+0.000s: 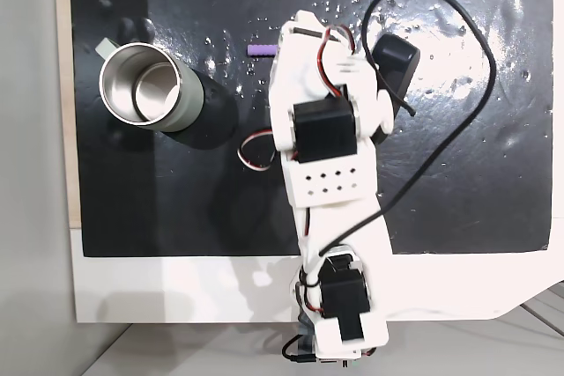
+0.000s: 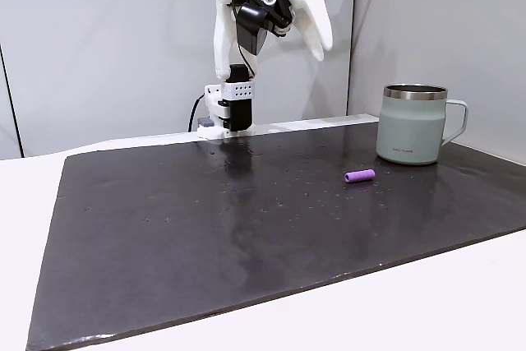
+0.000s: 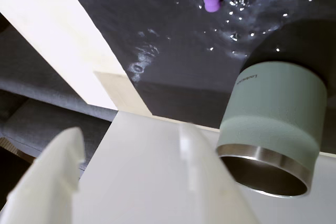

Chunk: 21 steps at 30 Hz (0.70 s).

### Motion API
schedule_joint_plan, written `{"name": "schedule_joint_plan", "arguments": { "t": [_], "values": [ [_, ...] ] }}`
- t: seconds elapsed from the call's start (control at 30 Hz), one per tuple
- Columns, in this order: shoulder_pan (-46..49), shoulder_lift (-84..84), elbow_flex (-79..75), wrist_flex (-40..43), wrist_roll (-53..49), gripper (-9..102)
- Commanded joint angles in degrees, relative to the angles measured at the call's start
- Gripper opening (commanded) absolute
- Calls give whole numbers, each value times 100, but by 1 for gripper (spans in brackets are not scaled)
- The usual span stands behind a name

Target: Grasp a pengrip and put it in the cup.

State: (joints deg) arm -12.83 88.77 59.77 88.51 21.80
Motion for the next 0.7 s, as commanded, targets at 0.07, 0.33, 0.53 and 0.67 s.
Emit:
{"name": "schedule_joint_plan", "arguments": {
  "t": [0.07,0.33,0.53,0.67],
  "values": [
    [-132,-861,-896,123,9,20],
    [-299,-2549,-2083,176,-97,22],
    [-677,-3630,-2777,299,-193,23],
    [-817,-4219,-3023,448,-246,23]
  ]
}}
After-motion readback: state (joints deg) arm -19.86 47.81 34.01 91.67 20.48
